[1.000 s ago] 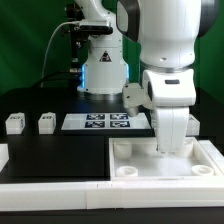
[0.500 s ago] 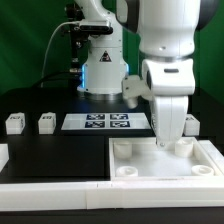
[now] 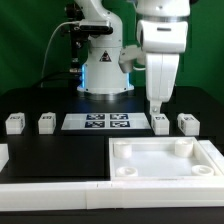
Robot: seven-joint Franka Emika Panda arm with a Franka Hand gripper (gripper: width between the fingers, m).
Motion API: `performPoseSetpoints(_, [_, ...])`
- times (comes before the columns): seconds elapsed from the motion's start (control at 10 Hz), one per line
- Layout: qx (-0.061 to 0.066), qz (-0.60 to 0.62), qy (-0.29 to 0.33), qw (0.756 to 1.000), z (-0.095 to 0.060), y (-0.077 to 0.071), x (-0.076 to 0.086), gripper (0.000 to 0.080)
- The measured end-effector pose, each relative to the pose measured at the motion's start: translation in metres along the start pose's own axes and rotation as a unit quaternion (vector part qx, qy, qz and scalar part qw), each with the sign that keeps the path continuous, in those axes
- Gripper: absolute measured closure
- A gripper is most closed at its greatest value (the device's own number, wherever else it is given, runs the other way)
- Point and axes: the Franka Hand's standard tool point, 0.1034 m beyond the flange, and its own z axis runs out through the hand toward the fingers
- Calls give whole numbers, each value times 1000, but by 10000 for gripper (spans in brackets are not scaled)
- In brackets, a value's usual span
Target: Assemble one leg
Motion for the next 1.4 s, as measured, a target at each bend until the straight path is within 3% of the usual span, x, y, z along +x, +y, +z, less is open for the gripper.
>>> performPoseSetpoints(0.3, [5,30,0,1000,5,0,0,150])
performPoseSetpoints(0.6, [6,167,1,986,6,-1,0,150])
performPoseSetpoints(0.8, [10,310,2,951,12,-10,4,150])
performPoseSetpoints(1.2, [15,565,3,825,16,-22,33,150])
performPoseSetpoints(1.3, [16,596,3,803,18,-25,43,150])
performPoseSetpoints(1.4, [17,600,3,800,21,-28,51,150])
